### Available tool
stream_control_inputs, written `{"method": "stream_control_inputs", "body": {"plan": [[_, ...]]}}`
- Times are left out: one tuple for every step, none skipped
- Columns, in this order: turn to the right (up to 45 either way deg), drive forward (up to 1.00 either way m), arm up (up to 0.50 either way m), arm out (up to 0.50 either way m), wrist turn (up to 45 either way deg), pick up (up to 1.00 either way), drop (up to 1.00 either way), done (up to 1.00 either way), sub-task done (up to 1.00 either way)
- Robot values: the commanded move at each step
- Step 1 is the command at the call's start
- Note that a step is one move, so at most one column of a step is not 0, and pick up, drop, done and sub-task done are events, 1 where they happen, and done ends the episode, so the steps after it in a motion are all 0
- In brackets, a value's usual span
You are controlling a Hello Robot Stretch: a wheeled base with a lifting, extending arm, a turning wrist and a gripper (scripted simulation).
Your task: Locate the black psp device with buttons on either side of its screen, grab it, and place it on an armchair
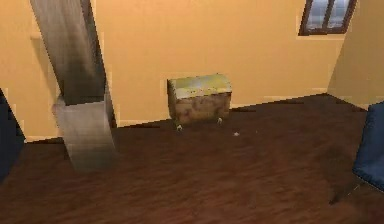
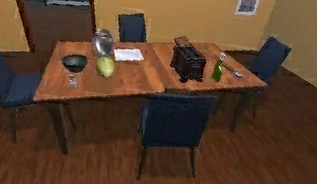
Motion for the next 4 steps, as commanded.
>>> {"method": "stream_control_inputs", "body": {"plan": [[24.0,0.0,0.0,0.0,0.0,0.0,0.0,0.0,0.0],[0.0,1.0,0.0,0.0,0.0,0.0,0.0,0.0,0.0],[0.0,0.7,0.0,0.0,0.0,0.0,0.0,0.0,0.0],[-30.0,0.0,0.0,0.0,0.0,0.0,0.0,0.0,0.0]]}}
